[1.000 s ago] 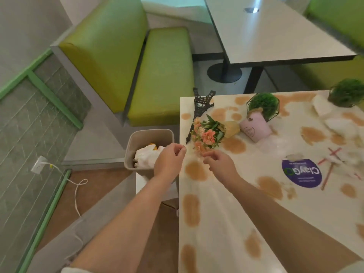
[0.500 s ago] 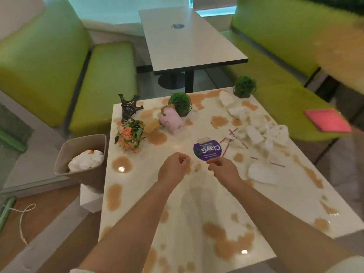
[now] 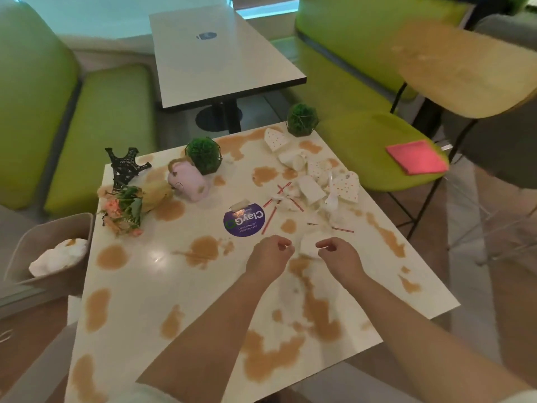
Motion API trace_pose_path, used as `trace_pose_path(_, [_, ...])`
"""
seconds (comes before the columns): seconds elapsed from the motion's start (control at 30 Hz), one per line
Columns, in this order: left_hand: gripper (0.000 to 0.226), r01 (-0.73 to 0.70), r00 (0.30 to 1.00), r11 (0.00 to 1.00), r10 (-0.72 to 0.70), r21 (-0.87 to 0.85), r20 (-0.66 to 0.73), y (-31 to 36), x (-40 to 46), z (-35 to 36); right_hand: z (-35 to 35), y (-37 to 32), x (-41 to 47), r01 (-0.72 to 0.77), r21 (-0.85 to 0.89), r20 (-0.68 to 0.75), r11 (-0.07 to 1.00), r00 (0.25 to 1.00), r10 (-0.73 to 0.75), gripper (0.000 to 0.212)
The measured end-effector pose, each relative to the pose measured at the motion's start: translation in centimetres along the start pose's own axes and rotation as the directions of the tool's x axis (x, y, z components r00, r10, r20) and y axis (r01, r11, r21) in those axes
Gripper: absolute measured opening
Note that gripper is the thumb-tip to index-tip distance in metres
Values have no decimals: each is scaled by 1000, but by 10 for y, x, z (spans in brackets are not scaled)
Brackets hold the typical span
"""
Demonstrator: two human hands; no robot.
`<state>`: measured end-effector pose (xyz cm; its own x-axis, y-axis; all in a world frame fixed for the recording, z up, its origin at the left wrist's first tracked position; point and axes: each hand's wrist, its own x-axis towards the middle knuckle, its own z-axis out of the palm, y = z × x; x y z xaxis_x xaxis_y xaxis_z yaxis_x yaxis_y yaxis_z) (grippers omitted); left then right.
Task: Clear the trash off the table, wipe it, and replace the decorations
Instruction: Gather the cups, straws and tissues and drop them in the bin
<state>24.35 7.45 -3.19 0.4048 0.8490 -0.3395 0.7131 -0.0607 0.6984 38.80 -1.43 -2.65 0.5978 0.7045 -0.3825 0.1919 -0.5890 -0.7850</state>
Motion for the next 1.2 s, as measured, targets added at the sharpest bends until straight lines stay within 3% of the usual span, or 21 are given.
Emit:
trace_pose_path(0.3, [71, -124, 989, 927, 87, 354, 118, 23, 43, 46, -16, 36, 40, -107, -123, -34, 987, 994, 104, 43])
trace_pose_path(0.47, [67, -176, 984, 879, 152, 443, 91, 23, 61, 60, -5, 46, 48, -116, -198, -41, 973, 993, 110, 40])
trace_pose_path(0.63, [43, -185, 983, 932, 180, 311, 44, 29, 73, 65, -1, 41, 53, -88, -240, -78, 967, 994, 72, 29])
trace_pose_path(0.77, [32, -112, 993, 992, 113, 58, -13, 35, 83, 54, -6, 27, 65, -38, -118, -133, 992, 991, 22, 21])
trace_pose_path(0.83, [35, -93, 995, 994, 92, -50, -30, 35, 89, 45, -11, 20, 78, 35, -141, -199, 989, 978, -63, 19])
trace_pose_path(0.9, [42, -84, 996, 991, 81, -108, -35, 34, 93, 37, -13, 14, 92, 108, -265, -219, 958, 961, -169, 24])
trace_pose_path(0.97, [49, -88, 996, 983, 84, -162, -32, 31, 97, 30, -13, 9, 105, 150, -440, -161, 886, 957, -242, 43])
trace_pose_path(1.07, [54, -77, 997, 976, 71, -203, -38, 23, 101, 23, -12, 4, 118, 160, -628, -44, 762, 970, -239, 64])
trace_pose_path(1.2, [52, -37, 999, 959, 28, -280, -37, 18, 103, 17, -4, 14, 121, 192, -726, 15, 660, 964, -265, 48])
